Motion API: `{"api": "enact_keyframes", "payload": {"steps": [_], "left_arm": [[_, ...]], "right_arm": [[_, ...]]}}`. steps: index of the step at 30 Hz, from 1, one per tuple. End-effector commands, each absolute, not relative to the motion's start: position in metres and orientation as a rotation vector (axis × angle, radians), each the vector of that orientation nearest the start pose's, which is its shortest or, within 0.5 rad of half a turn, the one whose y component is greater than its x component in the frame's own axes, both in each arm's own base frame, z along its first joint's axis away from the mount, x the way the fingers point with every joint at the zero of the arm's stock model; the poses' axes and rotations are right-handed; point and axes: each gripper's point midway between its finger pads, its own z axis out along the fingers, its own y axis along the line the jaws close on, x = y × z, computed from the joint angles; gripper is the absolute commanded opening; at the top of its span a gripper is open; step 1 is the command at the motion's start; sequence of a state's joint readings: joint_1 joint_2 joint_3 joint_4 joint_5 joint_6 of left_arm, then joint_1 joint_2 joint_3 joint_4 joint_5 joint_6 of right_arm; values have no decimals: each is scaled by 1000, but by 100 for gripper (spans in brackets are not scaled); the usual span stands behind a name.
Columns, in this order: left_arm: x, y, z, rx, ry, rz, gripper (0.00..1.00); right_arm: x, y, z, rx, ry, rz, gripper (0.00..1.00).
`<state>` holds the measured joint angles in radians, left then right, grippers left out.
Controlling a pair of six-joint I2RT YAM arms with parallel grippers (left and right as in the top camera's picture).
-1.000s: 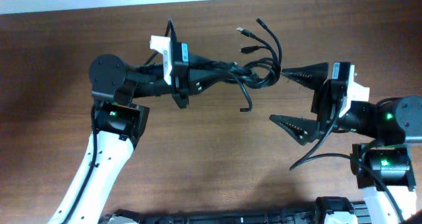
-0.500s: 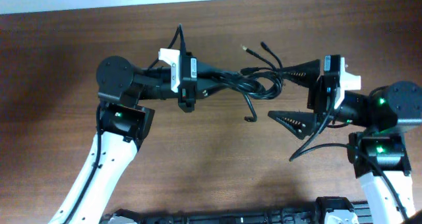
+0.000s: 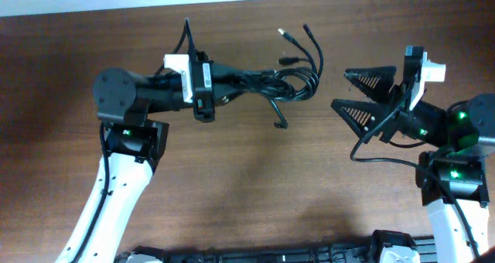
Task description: Untangle cables
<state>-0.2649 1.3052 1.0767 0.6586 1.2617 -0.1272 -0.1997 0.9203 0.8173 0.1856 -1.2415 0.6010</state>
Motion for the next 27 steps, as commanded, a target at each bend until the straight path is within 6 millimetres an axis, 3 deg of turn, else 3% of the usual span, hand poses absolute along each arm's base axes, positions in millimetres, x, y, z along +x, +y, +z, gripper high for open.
{"api": "enact_keyframes", "payload": {"steps": [1,11,15,19,21,23,25,27], "left_arm": [[254,-250,430,1242,862,-1019,0],[239,-274,436,1230,827,-1058,0],[242,-281,441,1182,837,-1050,0],[247,-285,444,1137,852,-1036,0],[246,-286,444,1143,844,-1036,0],[245,-287,443,1144,846,-1039,0],[245,-287,443,1148,846,-1041,0],[242,-287,442,1162,840,-1049,0]], "right_arm": [[269,110,373,-361,1652,1256,99],[254,118,371,-450,1660,1325,100],[245,122,370,-506,1661,1363,87],[239,124,370,-547,1657,1384,63],[239,124,370,-547,1657,1384,32],[239,124,371,-553,1651,1378,15],[239,124,374,-571,1636,1362,10],[239,124,377,-591,1617,1343,12]]}}
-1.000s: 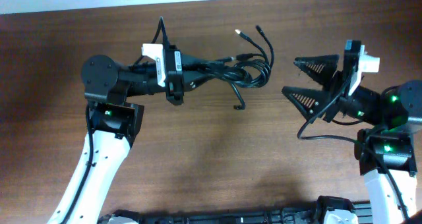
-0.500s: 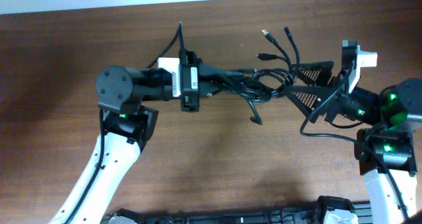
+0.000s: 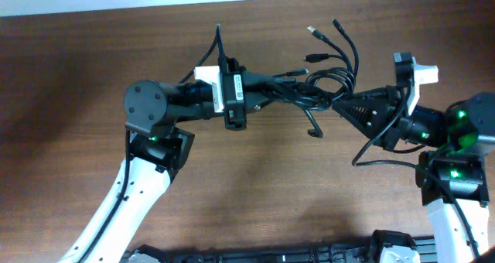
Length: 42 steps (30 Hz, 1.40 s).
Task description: Untangle cables
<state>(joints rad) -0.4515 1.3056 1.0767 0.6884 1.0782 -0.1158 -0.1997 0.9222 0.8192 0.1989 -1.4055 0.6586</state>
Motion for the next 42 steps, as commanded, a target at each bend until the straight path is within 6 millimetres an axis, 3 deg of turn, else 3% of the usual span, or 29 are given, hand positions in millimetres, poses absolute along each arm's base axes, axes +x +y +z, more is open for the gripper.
{"api": "enact_keyframes", "payload": {"steps": [1,2,6,8,11,12,14,16,17,18,20,21,22,23,28,33,37,40,42], "left_arm": [[241,-287,441,1170,836,-1053,0],[240,-287,441,1175,835,-1056,0],[235,-287,439,1207,811,-1055,0],[234,-287,438,1217,800,-1048,0],[228,-288,436,1257,771,-1051,0],[224,-288,434,1280,753,-1052,0],[220,-287,432,1309,732,-1056,0],[220,-287,432,1309,732,-1057,0],[220,-287,432,1309,732,-1057,0],[220,-287,432,1309,732,-1056,0],[220,-287,432,1308,732,-1056,6],[220,-287,432,1307,733,-1056,23],[220,-287,432,1305,735,-1055,50],[221,-287,432,1304,737,-1057,99],[222,-287,433,1268,813,-1131,99],[232,-281,433,1165,1004,-1293,99],[262,-269,412,1041,1230,-1344,99],[292,-262,390,832,1464,-1365,99],[302,-261,382,736,1549,-1376,99]], "right_arm": [[238,124,377,-596,1612,1338,33],[238,124,378,-601,1608,1334,45],[238,124,378,-601,1608,1334,73],[238,124,378,-601,1608,1334,79],[238,124,378,-600,1608,1334,79],[239,124,378,-600,1607,1333,77],[239,124,379,-601,1604,1328,59],[239,124,379,-600,1601,1322,24],[240,124,380,-599,1599,1319,12],[240,124,380,-600,1598,1317,4],[240,124,380,-603,1595,1315,4],[240,124,381,-607,1590,1310,4],[240,123,382,-609,1584,1300,4],[241,123,384,-620,1571,1286,4],[242,121,398,-672,1488,1191,4],[265,79,402,-511,1487,1025,4],[271,47,405,-436,1484,914,4],[268,47,413,-482,1445,864,4],[265,49,417,-526,1421,841,4]]}}
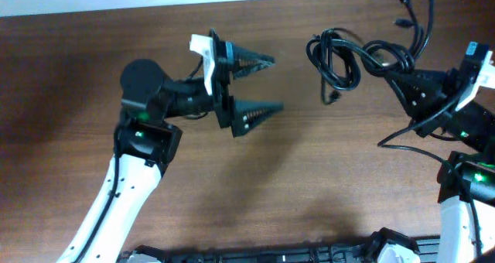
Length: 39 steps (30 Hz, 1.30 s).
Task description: Untangle cables
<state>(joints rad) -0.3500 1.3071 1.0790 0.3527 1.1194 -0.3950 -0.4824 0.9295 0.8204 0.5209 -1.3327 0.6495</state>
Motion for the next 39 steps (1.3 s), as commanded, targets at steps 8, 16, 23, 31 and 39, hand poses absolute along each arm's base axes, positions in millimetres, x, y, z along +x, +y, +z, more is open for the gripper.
{"api": "enact_keyframes", "payload": {"steps": [8,16,23,31,39], "left_arm": [[306,-260,380,519,1705,-1554,99],[304,-260,380,469,1746,-1622,99],[258,-257,420,936,1369,-1551,99],[234,-253,434,1197,1050,-1344,99],[239,-254,431,1169,1087,-1360,99]], "right_arm": [[235,70,424,-869,1279,674,4],[229,73,419,-993,1215,584,4],[227,75,416,-1055,1180,540,4],[219,96,416,-1106,1145,625,4],[203,128,415,-1201,1070,754,4]]}}
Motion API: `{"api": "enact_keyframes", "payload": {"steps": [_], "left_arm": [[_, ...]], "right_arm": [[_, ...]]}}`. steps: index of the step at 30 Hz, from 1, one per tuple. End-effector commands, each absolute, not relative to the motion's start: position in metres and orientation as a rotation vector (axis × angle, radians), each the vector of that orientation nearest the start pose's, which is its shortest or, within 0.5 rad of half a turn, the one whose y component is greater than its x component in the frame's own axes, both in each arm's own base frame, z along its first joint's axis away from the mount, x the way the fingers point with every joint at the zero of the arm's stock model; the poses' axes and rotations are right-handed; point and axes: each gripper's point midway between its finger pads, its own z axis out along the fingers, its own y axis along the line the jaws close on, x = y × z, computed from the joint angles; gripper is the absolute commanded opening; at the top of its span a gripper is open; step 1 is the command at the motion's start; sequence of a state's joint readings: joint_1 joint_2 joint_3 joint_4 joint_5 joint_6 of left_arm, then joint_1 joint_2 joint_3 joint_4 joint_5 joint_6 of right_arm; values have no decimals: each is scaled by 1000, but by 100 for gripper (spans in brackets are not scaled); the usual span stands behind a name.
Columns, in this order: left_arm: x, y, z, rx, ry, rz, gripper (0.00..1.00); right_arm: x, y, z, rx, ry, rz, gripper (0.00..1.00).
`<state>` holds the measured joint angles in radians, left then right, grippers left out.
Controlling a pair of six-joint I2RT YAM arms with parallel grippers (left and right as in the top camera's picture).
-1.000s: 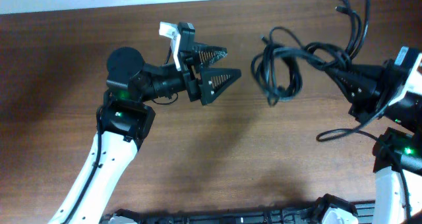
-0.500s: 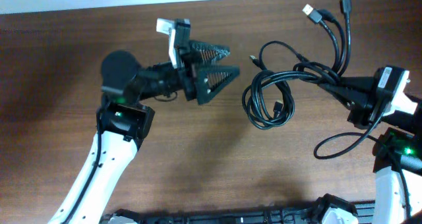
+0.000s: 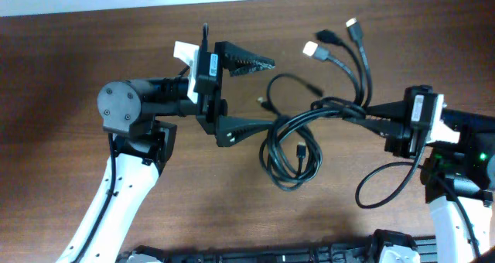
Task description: Untangle cables
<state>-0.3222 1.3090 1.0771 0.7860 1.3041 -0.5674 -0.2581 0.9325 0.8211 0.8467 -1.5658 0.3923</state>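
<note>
A bundle of black cables (image 3: 298,143) hangs in loops over the middle of the brown table, with plug ends (image 3: 319,49) fanned out toward the back. My right gripper (image 3: 365,116) is shut on the bundle's right side, where several strands meet. My left gripper (image 3: 255,93) stands open just left of the loops, one finger (image 3: 247,62) behind them and the other finger (image 3: 244,128) touching or nearly touching the leftmost loop; nothing is clamped between them.
The right arm's own supply cable (image 3: 383,187) loops over the table at the right. A black rail (image 3: 255,255) runs along the front edge. The table's far edge (image 3: 232,1) meets a white wall.
My right gripper has moved down and left with the cable bundle, turning it so the loops hang toward the middle. My open left gripper now stands right next to the loops instead of apart from them.
At first my left gripper held the bundle and my right stood open to its right. Then both grippers were on the bundle. After that my left was open and apart while the right held the bundle at the back right. Now the bundle is back beside my open left gripper.
</note>
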Motion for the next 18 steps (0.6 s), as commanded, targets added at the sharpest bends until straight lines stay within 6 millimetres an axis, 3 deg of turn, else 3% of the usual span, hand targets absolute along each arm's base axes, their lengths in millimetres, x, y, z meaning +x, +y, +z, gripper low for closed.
{"api": "enact_keyframes", "payload": {"steps": [1,3,6,8,11,13,18], "left_arm": [[239,-254,428,1168,1108,-1376,100],[238,-255,425,1174,1128,-1394,98],[243,-256,417,1135,1209,-1445,83],[253,-258,409,1000,1380,-1556,83],[262,-260,392,821,1609,-1701,70],[263,-260,382,718,1736,-1791,67],[262,-260,381,525,1901,-1955,70]], "right_arm": [[204,128,415,-1200,1070,754,4],[204,128,415,-1205,1063,745,4],[204,128,415,-1227,1030,707,4],[204,128,415,-1237,1014,690,4],[205,128,414,-1247,998,671,4],[209,127,412,-1243,1006,680,4],[221,124,405,-1224,1036,713,4]]}}
